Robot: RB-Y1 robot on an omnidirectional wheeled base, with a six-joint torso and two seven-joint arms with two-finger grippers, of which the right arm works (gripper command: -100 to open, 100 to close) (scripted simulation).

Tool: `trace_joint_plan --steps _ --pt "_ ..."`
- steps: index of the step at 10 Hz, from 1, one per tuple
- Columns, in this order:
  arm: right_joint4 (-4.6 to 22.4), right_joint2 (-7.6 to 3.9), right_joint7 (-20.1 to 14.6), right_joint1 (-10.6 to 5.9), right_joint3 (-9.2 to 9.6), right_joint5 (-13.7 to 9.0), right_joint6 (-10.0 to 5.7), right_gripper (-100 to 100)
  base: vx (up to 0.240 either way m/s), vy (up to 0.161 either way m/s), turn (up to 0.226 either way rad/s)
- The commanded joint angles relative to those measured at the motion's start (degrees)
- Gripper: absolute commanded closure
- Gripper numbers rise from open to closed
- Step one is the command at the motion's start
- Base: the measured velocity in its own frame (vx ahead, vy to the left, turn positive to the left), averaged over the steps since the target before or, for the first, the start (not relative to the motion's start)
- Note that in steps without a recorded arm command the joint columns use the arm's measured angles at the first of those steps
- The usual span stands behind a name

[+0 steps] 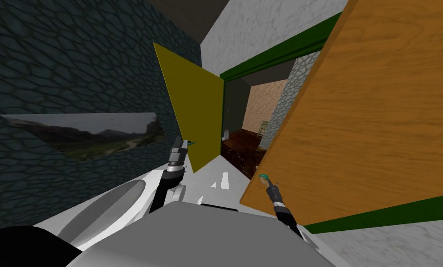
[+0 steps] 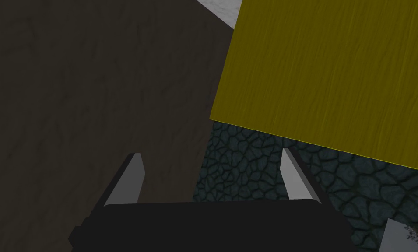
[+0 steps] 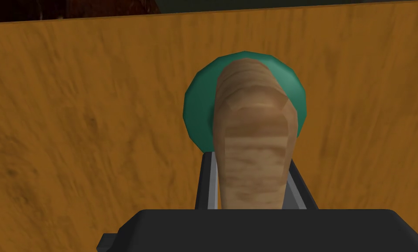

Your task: Pull the door open

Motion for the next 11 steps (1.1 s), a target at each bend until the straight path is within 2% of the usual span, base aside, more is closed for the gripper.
trace_joint_plan --steps 1,3,4,5,6,11 --pt "-1.9 -0.45 -0.3 1.4 0.46 0.1 0.14 100 -0.16 -0.03 0.025" --pt "-2.3 -1.61 -1.8 2.41 2.04 0.6 -1.32 100 -0.203 -0.052 0.093" --pt "-1.6 -1.12 -1.4 1.94 1.74 0.5 -1.03 100 -0.086 -0.026 0.027" --pt "-1.4 -1.73 -2.2 2.87 2.66 0.7 -2.54 100 -0.137 -0.047 0.167" --pt "-1.4 -1.91 -2.4 3.08 2.85 0.7 -2.92 100 -0.2 -0.063 0.155" --pt "-0.9 -4.08 -4.6 5.55 5.12 0.9 -7.32 100 -0.198 -0.054 0.142"
